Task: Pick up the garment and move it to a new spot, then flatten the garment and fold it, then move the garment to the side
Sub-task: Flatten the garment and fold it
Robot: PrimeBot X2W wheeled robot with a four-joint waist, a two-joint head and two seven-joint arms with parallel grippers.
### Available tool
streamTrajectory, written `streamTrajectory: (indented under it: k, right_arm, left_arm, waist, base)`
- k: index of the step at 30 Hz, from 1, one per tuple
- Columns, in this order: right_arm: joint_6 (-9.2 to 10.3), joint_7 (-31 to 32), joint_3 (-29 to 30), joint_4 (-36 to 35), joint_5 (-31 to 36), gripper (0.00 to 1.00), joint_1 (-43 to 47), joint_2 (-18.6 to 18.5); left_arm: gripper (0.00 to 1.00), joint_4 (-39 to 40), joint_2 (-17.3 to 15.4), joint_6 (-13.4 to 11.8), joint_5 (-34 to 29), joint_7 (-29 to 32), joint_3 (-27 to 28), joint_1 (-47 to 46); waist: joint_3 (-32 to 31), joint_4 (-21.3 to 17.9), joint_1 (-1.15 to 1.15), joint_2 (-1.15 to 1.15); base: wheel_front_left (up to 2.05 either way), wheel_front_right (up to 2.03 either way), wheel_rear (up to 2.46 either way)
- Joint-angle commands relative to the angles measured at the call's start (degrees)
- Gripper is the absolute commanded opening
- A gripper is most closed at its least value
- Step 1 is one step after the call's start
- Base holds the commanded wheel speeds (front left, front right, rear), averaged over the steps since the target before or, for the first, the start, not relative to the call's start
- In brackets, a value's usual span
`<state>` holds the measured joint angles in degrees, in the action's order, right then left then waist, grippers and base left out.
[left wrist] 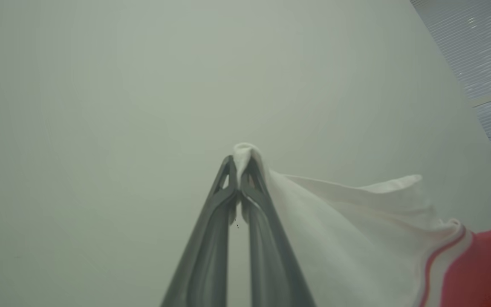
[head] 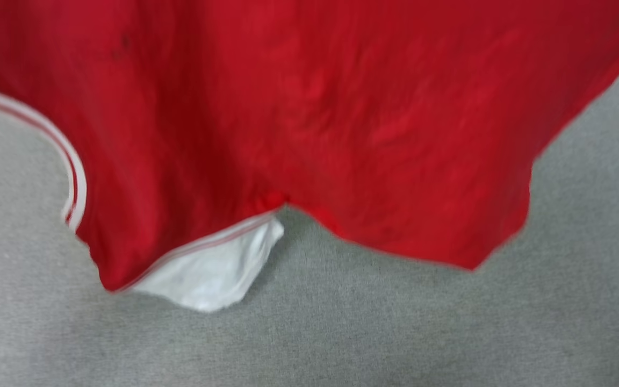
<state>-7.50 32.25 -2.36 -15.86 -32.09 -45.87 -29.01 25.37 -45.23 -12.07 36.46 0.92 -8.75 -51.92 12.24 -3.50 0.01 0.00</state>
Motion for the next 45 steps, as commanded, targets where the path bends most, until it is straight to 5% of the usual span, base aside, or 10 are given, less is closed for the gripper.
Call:
streamTrajectory:
  k: [1,13,20,26,35,45]
  right_arm:
    - [0.02,-0.4,0.1,0.5,0.5,0.00,-1.6,-0.2]
    - [0.04,-10.3,-1.4,15.6,8.6,0.00,-25.4,1.9]
    - [0.05,-19.3,-2.0,29.1,15.4,0.00,-39.8,4.8]
    - [0.06,-27.0,-2.4,39.4,19.9,0.00,-44.4,6.9]
    - [0.04,-36.2,-4.0,50.7,19.5,0.00,-36.3,11.3]
    - [0.04,-41.4,-11.4,58.8,17.7,0.00,-20.2,13.5]
  left_arm:
    - [0.00,-0.8,-0.1,0.3,-0.3,0.1,-0.1,-1.7]
    - [0.00,-23.6,4.9,8.6,-5.8,-2.9,-7.2,-35.2]
    - [0.00,-40.0,9.9,10.9,-10.9,-7.8,-10.6,-52.9]
    - [0.00,-52.6,13.9,12.2,-12.0,-13.5,-11.8,-59.2]
    - [0.00,-59.7,18.7,14.7,-12.2,-16.1,-14.6,-46.0]
    - [0.00,-50.5,22.8,13.6,-12.6,-16.1,-11.7,-14.0]
  waist:
    - [4.3,-0.3,-0.01,0.00]
    - [20.1,-0.1,-0.01,0.00]
    - [25.8,0.1,-0.01,0.00]
    - [28.4,1.2,-0.01,0.00]
    - [27.3,2.8,-0.01,0.00]
    - [19.0,4.1,-0.01,0.00]
  base:
    - [0.00,0.00,0.00]
    - [0.00,0.00,0.00]
    - [0.00,0.00,0.00]
    - [0.00,0.00,0.00]
    - [0.00,0.00,0.00]
    - [0.00,0.00,0.00]
